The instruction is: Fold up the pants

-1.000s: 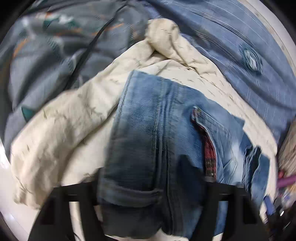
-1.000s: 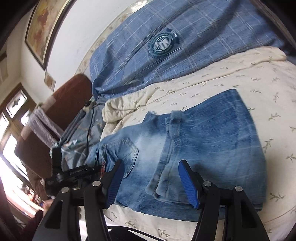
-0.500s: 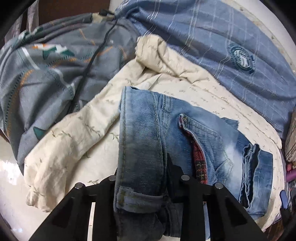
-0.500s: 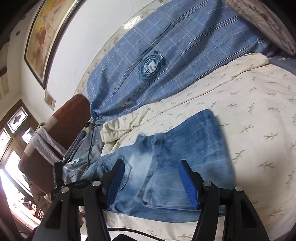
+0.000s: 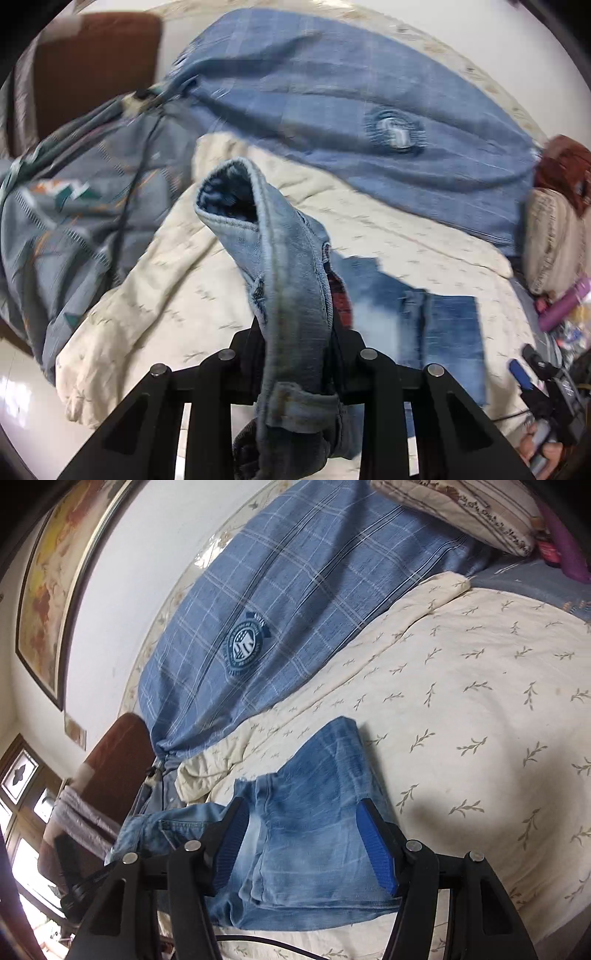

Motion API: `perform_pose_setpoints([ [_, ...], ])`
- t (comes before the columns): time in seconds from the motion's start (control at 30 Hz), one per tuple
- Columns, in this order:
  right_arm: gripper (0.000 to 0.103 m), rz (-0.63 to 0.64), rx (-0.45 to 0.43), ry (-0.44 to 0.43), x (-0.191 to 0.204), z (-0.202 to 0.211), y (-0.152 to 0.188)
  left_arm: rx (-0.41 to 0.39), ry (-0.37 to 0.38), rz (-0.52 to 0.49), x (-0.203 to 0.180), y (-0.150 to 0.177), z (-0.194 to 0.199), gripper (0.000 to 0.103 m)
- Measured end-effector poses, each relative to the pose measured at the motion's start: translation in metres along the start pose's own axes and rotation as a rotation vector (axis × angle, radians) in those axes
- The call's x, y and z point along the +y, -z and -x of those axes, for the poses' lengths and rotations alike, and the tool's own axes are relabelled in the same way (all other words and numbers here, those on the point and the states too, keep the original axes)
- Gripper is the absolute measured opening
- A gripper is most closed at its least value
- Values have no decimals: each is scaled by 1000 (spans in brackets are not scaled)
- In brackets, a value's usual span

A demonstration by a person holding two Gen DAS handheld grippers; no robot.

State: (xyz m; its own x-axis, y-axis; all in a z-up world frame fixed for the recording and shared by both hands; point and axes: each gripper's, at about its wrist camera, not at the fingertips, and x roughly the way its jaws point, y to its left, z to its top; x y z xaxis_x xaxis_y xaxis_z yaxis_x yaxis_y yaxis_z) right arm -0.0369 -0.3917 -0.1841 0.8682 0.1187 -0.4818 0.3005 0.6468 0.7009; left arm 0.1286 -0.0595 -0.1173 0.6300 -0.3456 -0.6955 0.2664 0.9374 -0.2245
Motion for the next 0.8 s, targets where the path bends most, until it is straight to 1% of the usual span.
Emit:
perform_pose_setpoints([
  [0.17, 64, -19, -15, 15, -3, 0, -4, -8, 57, -88, -48, 0, 11, 29],
  [0.33, 64, -78, -52, 11, -18, 10, -11, 22, 113, -180, -112, 3, 5, 28],
  [0.4, 64, -106, -74, 15, -26, 17, -14, 40, 130, -227, -142, 9, -8, 28],
  [0.43, 64, -120, -83, 14, -30, 20, -16, 49, 133, -234, -154, 12, -14, 28],
  [0.5, 64, -149, -102, 13, -38, 27, -19, 94, 149, -270, -184, 23, -36, 28],
  [0.53, 64, -174, -119, 10, -45, 33, -21, 112, 158, -292, -196, 29, -45, 29],
  [0.57, 64, -197, -132, 5, -51, 37, -23, 139, 178, -317, -210, 36, -57, 33],
  [0.6, 64, -226, -153, -2, -58, 45, -25, 161, 199, -326, -218, 40, -65, 35],
  [0.63, 64, -239, -175, 0, -63, 52, -27, 180, 209, -329, -224, 43, -71, 35],
  [0.7, 64, -241, -216, 12, -68, 64, -30, 208, 214, -322, -230, 43, -77, 38],
  [0.8, 64, -210, -239, 28, -65, 71, -31, 196, 265, -276, -217, 29, -66, 41],
])
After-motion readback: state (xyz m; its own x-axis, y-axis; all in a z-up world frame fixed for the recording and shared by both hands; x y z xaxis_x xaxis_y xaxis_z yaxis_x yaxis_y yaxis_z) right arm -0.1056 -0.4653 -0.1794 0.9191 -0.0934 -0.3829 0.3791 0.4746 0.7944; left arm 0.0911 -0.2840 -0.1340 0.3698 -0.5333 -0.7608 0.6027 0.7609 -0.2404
